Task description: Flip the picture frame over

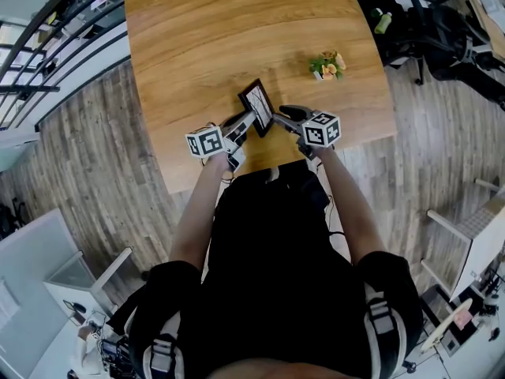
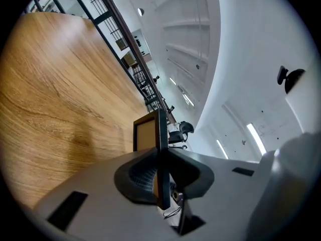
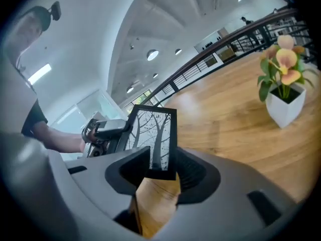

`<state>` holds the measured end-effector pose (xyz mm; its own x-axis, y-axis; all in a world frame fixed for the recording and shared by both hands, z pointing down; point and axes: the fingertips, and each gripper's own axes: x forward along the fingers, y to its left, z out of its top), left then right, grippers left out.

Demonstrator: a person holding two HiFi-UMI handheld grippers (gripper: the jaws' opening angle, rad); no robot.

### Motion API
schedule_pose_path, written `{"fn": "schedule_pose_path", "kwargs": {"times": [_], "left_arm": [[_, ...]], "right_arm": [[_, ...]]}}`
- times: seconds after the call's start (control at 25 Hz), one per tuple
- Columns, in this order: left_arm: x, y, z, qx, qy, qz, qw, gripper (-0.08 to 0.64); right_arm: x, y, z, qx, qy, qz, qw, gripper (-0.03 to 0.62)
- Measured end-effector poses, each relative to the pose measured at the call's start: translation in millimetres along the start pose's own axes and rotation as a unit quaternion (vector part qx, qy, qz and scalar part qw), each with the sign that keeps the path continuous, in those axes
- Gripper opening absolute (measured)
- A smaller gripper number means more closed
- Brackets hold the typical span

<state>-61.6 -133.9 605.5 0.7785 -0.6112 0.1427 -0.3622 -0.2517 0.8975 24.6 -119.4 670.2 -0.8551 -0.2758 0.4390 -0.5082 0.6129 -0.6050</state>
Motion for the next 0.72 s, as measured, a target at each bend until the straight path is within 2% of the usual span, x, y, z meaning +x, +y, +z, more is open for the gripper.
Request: {"fn": "schedule_pose_path", "kwargs": {"times": [0.16, 0.28, 0.4, 0.48, 0.64, 0.68, 0.72], "left_arm": [[3, -15, -16, 0.010, 0.035, -0.033, 0.9988, 0.078], [0, -22, -23, 0.018, 0.053, -0.054, 0.9970, 0.078], [1, -36, -24, 0.004, 0.055, -0.089, 0.9946, 0.078], [0, -43, -22, -0.001, 0.051, -0.110, 0.9926, 0.078], [0, -50, -22, -0.007, 0.059, -0.135, 0.9890, 0.078], [0, -51, -22, -0.009, 0.061, -0.136, 0.9887, 0.078], [1, -50, -23, -0.009, 0.064, -0.134, 0.9889, 0.078]], "right_arm": [[-7, -7, 7, 0.027, -0.011, 0.017, 0.999, 0.181], [-10, -5, 3, 0.047, -0.010, 0.051, 0.998, 0.185], [-13, -4, 1, 0.074, -0.009, 0.084, 0.994, 0.186], [-16, -2, 0, 0.101, -0.017, 0.115, 0.988, 0.190], [-21, 16, -1, 0.151, -0.027, 0.195, 0.969, 0.174], [-21, 19, -1, 0.156, -0.027, 0.204, 0.966, 0.148], [-21, 19, -2, 0.158, -0.029, 0.203, 0.966, 0.149]]}}
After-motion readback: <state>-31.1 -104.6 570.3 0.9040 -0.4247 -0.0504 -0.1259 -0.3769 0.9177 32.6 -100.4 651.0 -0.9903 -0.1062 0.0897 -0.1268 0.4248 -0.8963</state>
